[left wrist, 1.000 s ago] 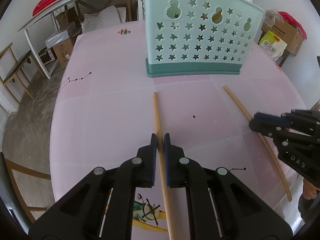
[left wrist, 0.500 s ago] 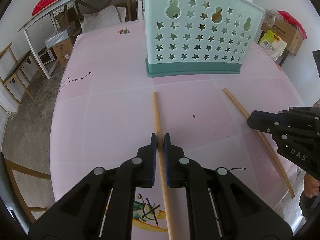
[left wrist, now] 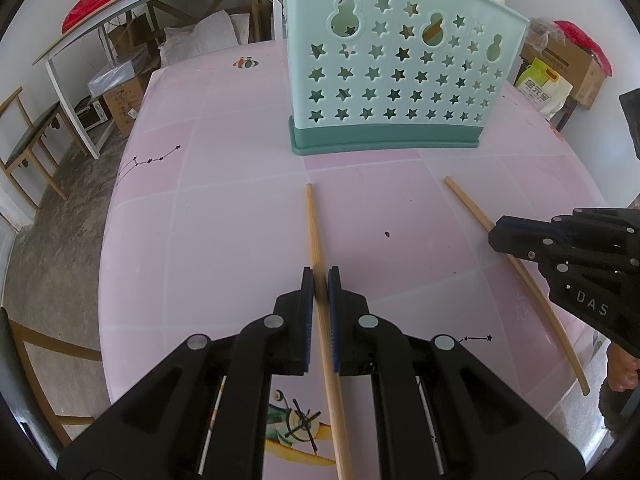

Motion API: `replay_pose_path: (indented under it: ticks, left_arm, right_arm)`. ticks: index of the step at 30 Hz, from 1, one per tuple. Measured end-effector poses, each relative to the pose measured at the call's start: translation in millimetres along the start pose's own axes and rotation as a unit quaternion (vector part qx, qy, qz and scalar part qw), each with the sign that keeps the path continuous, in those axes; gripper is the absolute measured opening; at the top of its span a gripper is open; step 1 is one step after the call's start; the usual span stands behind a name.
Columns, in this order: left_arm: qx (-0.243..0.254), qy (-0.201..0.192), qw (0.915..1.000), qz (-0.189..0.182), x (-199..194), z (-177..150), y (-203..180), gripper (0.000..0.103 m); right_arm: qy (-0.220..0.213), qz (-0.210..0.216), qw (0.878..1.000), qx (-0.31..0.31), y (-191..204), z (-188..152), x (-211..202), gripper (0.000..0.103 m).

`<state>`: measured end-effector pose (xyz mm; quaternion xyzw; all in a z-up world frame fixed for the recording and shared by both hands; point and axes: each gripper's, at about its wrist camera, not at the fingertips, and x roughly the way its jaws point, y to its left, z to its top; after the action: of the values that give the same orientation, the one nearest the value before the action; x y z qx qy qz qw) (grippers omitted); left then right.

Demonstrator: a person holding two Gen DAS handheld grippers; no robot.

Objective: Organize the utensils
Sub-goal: 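Close the right gripper on another wooden chopstick while the left gripper lifts its chopstick, then raise the left gripper's chopstick over the green holder and open the left gripper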

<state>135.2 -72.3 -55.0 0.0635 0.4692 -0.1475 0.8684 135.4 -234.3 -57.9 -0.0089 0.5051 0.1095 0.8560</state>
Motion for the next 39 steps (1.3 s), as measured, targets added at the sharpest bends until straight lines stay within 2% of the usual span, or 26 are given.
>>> replay_pose_path:
  ticks: [7,13,17,21,25,28,34,36,39]
  left_arm:
    - [-0.012,-0.011,0.9996,-0.021,2.6,4.6,6.8,0.005]
    - [-0.032,-0.079,0.9940,-0.069,-31.7,12.0,20.8,0.005]
    - [-0.049,-0.142,0.9821,-0.114,-73.8,23.3,32.2,0.005]
    - [-0.060,-0.210,0.9630,-0.158,-119.9,41.1,38.5,0.005]
    - [-0.061,-0.274,0.9420,-0.184,-157.7,65.6,39.3,0.005]
    - [-0.053,-0.313,0.9299,-0.186,-175.5,88.4,34.7,0.005]
    - [-0.046,-0.360,0.9137,-0.184,-190.3,133.8,20.8,0.004]
    - [-0.041,-0.371,0.9108,-0.177,-192.3,146.5,15.2,0.004]
    - [-0.028,-0.381,0.9121,-0.148,-191.6,159.6,4.4,0.004]
  right_arm:
    - [-0.005,0.004,1.000,0.008,-1.0,-0.1,0.5,0.007]
    - [-0.022,0.016,0.999,0.028,-10.1,1.1,-6.6,0.007]
    - [-0.040,0.021,0.998,0.038,-14.6,4.5,-18.2,0.007]
    - [-0.052,0.028,0.997,0.042,-17.3,5.0,-23.7,0.007]
    - [-0.059,0.036,0.996,0.047,-19.7,5.1,-25.3,0.007]
    - [-0.065,0.040,0.996,0.048,-21.1,5.2,-26.1,0.007]
    - [-0.076,0.051,0.994,0.057,-29.2,6.2,-28.8,0.007]
    - [-0.078,0.054,0.994,0.059,-30.9,5.4,-30.0,0.007]
    - [-0.079,0.060,0.993,0.062,-32.9,4.9,-28.9,0.007]
